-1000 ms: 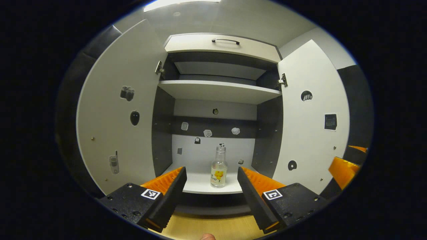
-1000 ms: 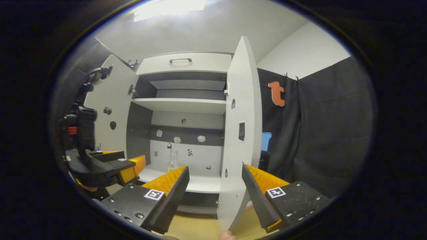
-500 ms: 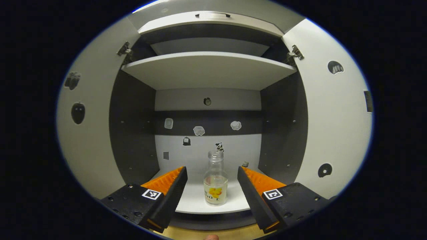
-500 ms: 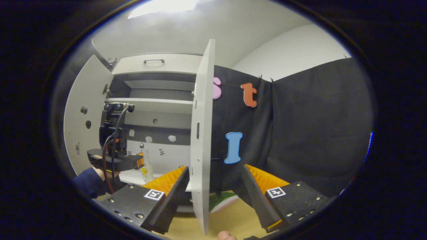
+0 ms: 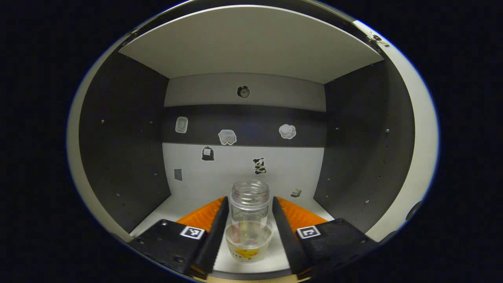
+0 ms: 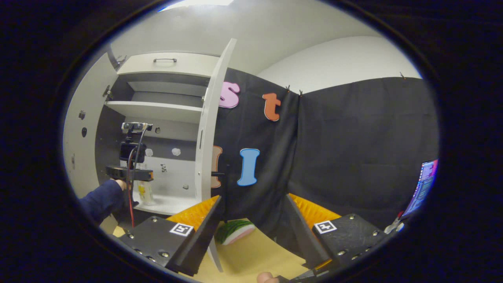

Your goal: Grasp the bottle in the cabinet with the left hand and place it on the coaster, then close the right door with the right hand and the left door with the left hand.

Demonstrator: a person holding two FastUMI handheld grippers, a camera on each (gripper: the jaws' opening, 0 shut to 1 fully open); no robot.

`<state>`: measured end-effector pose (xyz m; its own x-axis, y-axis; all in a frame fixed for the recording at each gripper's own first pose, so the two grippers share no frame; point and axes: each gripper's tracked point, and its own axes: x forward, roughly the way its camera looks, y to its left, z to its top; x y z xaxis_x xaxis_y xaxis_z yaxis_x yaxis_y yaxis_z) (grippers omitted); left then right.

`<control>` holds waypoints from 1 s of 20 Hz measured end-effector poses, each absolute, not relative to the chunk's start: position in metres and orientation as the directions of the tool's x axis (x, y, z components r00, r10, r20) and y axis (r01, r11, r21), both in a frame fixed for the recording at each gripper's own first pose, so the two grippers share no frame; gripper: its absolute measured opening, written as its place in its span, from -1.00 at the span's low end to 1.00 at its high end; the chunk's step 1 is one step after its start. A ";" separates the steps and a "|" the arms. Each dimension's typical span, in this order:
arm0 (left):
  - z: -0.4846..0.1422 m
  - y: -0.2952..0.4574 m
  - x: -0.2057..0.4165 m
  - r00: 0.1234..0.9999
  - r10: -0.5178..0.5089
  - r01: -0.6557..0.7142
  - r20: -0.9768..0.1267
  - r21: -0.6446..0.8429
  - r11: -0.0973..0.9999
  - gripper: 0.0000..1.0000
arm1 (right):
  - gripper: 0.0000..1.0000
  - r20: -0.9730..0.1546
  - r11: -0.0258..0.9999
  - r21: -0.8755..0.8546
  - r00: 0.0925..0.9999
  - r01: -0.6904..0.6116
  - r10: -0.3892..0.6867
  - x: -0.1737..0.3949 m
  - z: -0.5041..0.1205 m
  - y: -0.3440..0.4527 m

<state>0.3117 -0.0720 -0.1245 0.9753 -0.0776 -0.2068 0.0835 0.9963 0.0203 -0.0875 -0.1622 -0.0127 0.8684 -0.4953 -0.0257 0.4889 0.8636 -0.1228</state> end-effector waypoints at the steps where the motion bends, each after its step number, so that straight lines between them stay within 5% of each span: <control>1: -0.122 -0.069 0.312 0.979 -0.066 0.072 -0.195 0.021 0.997 0.18 | 0.92 -0.029 0.862 -0.126 0.867 0.490 -0.497 -0.088 -0.014 -0.163; 2: -0.122 -0.069 0.310 0.978 -0.065 0.070 -0.200 0.017 0.997 -0.02 | 0.92 -0.028 0.863 -0.125 0.868 0.490 -0.496 -0.088 -0.012 -0.163; 4: -0.120 -0.068 0.303 0.976 -0.072 0.075 -0.205 0.004 0.997 -0.05 | 0.92 -0.021 0.868 -0.118 0.872 0.483 -0.488 -0.087 -0.010 -0.164; 13: -0.096 -0.059 0.205 0.967 -0.173 0.172 -0.187 -0.024 0.985 -0.07 | 0.86 0.019 0.920 -0.080 0.923 0.384 -0.384 -0.078 0.004 -0.157; 18: -0.114 -0.041 0.133 0.953 -0.213 0.201 -0.216 -0.078 0.976 -0.07 | 0.99 0.014 0.948 -0.079 0.951 0.309 -0.308 -0.075 0.003 -0.157; 20: -0.123 -0.036 0.108 0.948 -0.235 0.220 -0.214 -0.094 0.971 -0.07 | 0.86 0.009 0.954 -0.083 0.957 0.290 -0.290 -0.075 0.001 -0.160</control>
<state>0.1075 -0.0360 -0.1233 0.9480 -0.2353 -0.2142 0.2198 0.9710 -0.0940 -0.0748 -0.1603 0.0013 0.9570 -0.2900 0.0094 0.2898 0.9535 -0.0828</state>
